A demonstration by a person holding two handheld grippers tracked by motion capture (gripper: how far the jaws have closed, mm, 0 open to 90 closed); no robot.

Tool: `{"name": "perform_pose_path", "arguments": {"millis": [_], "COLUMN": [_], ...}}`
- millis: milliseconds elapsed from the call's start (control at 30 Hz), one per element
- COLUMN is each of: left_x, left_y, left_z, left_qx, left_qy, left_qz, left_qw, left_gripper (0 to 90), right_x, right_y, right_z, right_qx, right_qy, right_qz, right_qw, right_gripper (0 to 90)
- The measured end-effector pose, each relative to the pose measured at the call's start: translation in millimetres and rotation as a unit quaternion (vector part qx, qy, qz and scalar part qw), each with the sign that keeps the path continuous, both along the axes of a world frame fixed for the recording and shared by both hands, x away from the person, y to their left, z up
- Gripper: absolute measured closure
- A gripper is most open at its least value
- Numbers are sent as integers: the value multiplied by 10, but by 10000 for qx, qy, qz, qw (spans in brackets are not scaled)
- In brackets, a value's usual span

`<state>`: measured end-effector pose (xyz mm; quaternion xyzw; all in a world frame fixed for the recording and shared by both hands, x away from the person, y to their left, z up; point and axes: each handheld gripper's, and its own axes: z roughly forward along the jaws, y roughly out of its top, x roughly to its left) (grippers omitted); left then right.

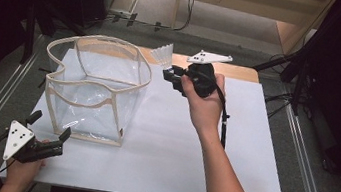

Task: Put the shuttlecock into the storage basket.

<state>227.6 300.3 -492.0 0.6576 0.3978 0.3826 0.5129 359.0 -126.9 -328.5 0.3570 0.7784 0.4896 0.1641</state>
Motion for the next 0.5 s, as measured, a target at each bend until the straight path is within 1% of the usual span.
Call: {"name": "perform_pose_path", "arguments": {"millis": [167,500], "left_x": [0,-1], "left_y": [1,0], "left_z": [1,0], "left_qx": [-5,-14], "left_qy": [6,5], "left_qz": [4,-2], "left_qw": [10000,10000], "left_gripper": [0,0], "right_x": [-4,-20], "right_y": [44,148], "right_z": [20,50], "right_qx": [3,50], "right_qy": [-62,-85], "right_qz": [53,182], "right_qw": [10000,9998], "right_gripper": [623,623]}}
